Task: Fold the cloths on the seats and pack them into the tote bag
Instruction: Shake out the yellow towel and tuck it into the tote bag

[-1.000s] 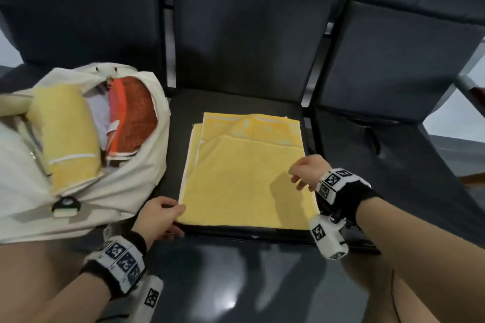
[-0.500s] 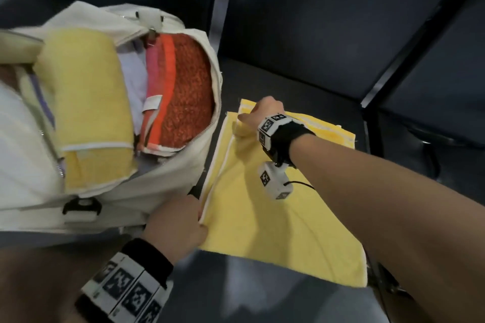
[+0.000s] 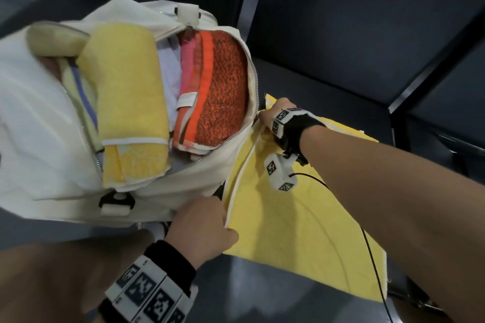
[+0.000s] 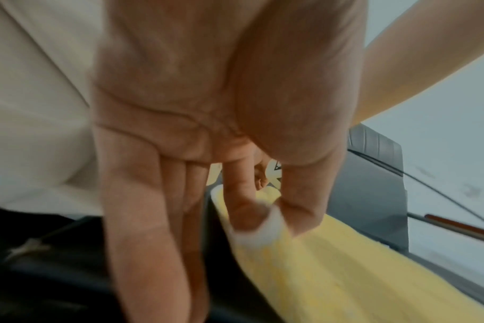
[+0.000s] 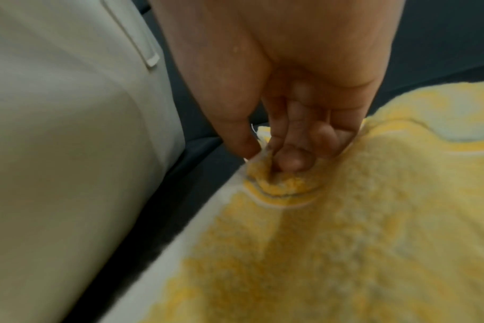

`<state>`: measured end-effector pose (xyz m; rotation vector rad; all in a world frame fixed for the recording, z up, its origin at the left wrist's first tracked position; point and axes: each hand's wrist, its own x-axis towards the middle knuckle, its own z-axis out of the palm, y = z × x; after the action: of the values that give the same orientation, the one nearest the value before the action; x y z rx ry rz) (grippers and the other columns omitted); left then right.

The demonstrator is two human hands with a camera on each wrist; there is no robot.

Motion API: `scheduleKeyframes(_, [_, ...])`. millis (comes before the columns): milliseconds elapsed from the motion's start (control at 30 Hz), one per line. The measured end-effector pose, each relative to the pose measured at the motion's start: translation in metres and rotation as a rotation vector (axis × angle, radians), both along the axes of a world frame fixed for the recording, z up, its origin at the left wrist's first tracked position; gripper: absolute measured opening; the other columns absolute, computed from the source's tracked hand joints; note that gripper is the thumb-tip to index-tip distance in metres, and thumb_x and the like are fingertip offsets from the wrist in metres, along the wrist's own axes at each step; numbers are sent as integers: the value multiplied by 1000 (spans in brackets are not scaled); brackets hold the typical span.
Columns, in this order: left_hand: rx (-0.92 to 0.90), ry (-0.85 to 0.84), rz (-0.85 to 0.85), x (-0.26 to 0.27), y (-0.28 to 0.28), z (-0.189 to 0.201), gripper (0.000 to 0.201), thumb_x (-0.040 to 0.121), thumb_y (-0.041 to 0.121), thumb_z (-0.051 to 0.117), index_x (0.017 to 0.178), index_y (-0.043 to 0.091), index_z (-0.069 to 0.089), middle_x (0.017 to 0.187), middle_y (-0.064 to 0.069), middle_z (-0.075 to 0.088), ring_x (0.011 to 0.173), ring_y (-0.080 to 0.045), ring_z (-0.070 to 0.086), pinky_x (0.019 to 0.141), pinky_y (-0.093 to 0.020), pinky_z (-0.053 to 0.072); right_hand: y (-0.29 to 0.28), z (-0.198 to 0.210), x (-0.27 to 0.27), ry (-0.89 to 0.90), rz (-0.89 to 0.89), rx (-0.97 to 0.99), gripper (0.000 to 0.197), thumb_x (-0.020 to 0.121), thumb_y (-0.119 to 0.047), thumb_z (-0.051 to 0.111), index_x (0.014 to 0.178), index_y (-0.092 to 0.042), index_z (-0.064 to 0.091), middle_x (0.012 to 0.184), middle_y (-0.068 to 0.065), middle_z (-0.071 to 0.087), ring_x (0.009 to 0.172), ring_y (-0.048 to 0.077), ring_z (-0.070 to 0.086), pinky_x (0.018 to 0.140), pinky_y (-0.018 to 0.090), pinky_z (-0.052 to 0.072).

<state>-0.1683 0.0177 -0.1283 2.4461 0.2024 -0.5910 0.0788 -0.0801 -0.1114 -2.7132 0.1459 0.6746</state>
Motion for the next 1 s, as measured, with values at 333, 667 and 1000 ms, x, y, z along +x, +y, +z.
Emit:
scheduleKeyframes(333, [-281, -622, 19, 10, -32, 30, 28, 60, 22, 58, 64, 21, 30, 53, 3, 31, 53, -19, 35, 48, -31, 28, -32, 57, 3, 15, -270, 488, 16, 84, -13, 59, 98, -5, 61, 70, 5, 65, 61, 21, 67, 65, 35, 55])
scheduleKeyframes(667, [-574, -706, -228, 3, -104, 39, 17, 73, 9, 60, 89, 15, 60, 82, 8, 58, 68, -14, 55, 62, -33, 48, -134, 86, 16, -11, -469, 649, 5, 79, -12, 57, 76, -9, 59, 58, 5, 58, 69, 25, 64, 83, 45, 57])
scheduleKeyframes(1000, [-699, -542, -428, -4, -152, 25, 27, 86, 8, 67, 112, 14, 64, 99, 7, 64, 91, -7, 60, 80, -13, 46, -245, 46, -2, 3, -717, 735, 31, 96, -6, 48, 66, -11, 52, 45, -1, 44, 39, 13, 46, 56, 24, 51])
